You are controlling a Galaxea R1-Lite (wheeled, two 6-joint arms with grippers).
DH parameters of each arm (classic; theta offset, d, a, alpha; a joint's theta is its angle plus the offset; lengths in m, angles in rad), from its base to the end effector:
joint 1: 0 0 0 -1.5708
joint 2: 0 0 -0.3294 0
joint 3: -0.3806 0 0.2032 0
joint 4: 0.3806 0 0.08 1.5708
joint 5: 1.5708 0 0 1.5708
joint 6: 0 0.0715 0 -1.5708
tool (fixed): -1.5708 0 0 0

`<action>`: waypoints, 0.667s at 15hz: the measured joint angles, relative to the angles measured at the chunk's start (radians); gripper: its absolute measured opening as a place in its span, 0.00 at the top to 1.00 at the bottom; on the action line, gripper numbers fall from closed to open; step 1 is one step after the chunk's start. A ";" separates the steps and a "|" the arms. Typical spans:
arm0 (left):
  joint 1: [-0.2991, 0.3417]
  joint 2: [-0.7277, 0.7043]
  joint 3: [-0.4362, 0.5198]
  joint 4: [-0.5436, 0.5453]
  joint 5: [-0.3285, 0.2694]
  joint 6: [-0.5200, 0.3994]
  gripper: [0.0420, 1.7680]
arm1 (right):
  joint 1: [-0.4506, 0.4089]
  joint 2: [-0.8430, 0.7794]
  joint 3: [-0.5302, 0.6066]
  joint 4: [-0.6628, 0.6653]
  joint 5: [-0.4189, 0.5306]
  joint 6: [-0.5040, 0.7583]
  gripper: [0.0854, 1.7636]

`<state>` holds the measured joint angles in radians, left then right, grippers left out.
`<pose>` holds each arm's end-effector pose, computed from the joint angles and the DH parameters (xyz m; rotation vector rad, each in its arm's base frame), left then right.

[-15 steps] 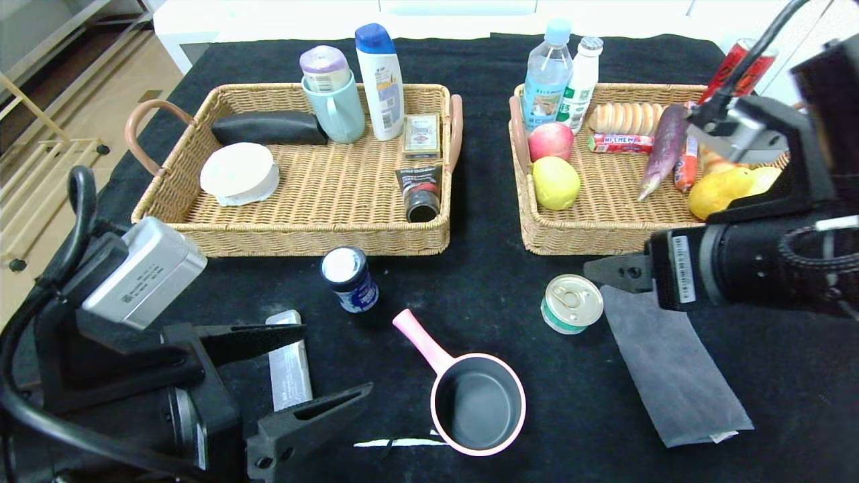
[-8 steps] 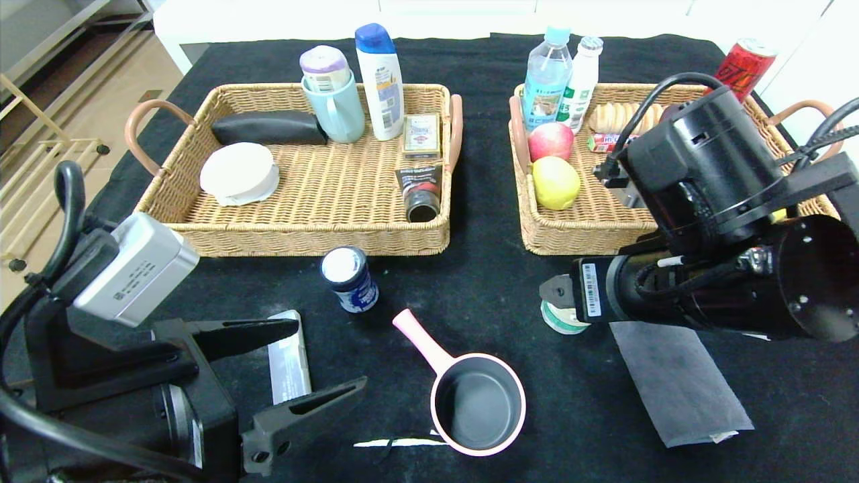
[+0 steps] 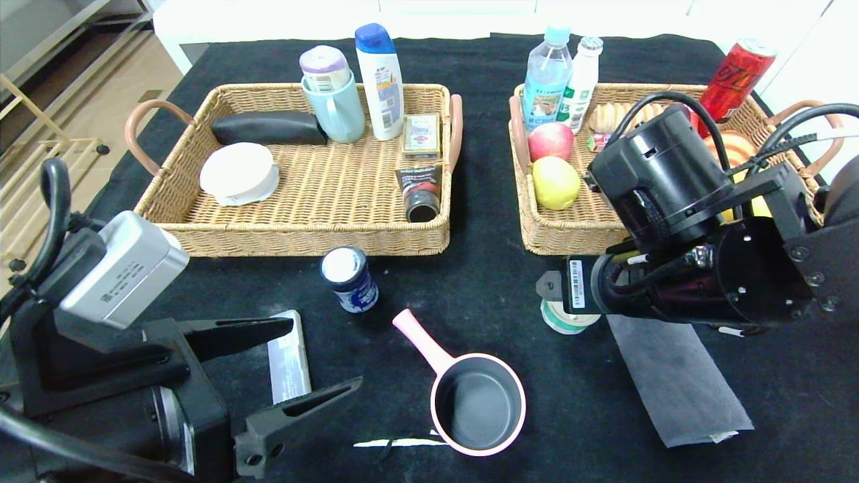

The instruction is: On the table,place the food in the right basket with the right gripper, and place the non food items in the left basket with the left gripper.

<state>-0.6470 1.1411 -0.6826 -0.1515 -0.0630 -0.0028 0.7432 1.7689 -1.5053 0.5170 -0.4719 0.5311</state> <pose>0.1646 -0.1300 0.2379 0.0876 0.3012 -0.7039 0.2935 0.2256 0.2456 0.0630 0.6819 0.0789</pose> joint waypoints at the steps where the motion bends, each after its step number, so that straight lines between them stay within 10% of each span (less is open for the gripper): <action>1: 0.000 -0.001 0.000 0.001 0.001 0.000 0.03 | -0.003 0.005 0.000 0.000 0.000 0.005 0.04; 10: -0.001 0.000 0.003 0.002 0.008 0.003 0.03 | 0.006 0.039 -0.046 0.003 -0.002 0.018 0.04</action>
<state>-0.6485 1.1411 -0.6791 -0.1496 -0.0547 0.0000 0.7489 1.8074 -1.5509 0.5204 -0.4738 0.5487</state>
